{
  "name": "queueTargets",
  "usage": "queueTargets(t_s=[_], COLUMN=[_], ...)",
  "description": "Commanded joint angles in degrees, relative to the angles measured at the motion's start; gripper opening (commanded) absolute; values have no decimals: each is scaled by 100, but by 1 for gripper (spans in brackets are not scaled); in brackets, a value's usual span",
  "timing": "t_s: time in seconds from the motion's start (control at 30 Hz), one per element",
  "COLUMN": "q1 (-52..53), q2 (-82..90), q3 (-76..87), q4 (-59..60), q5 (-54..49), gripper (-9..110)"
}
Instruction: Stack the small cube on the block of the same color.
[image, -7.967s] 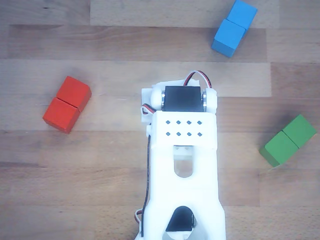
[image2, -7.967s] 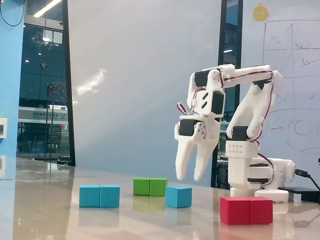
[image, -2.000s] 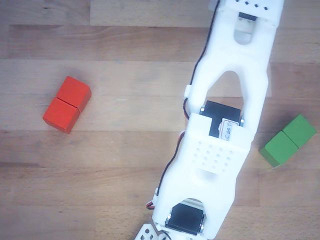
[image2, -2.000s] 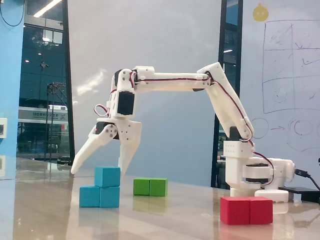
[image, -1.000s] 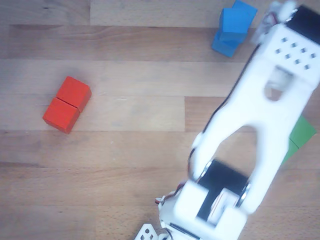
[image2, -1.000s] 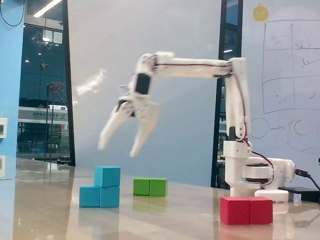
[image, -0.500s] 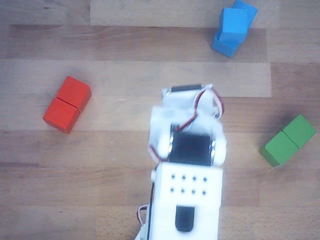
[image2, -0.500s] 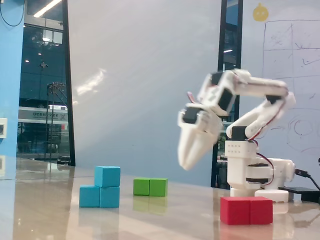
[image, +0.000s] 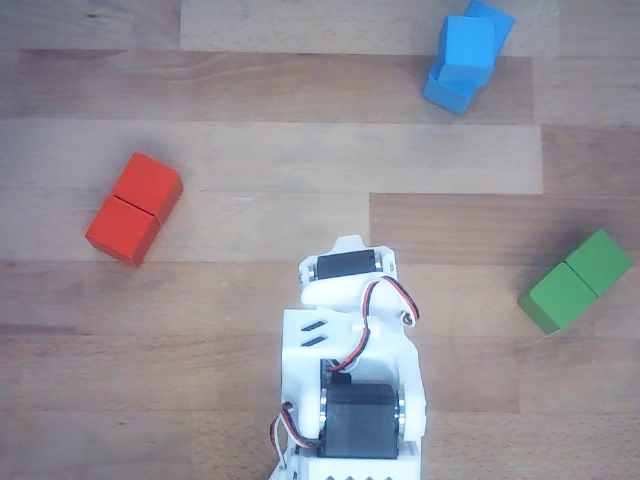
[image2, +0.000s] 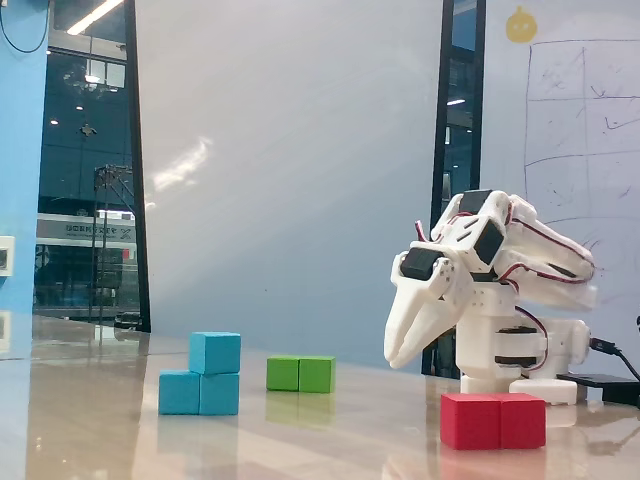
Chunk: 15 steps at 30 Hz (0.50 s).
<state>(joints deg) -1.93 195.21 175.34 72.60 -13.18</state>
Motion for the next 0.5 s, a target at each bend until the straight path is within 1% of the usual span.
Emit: queueTargets(t_s=[0.0,0.47], q1=[-35,-35], q2=[255,246], q3=[-44,-35], q4=[158,132], q5=[44,44], gripper=[0,0])
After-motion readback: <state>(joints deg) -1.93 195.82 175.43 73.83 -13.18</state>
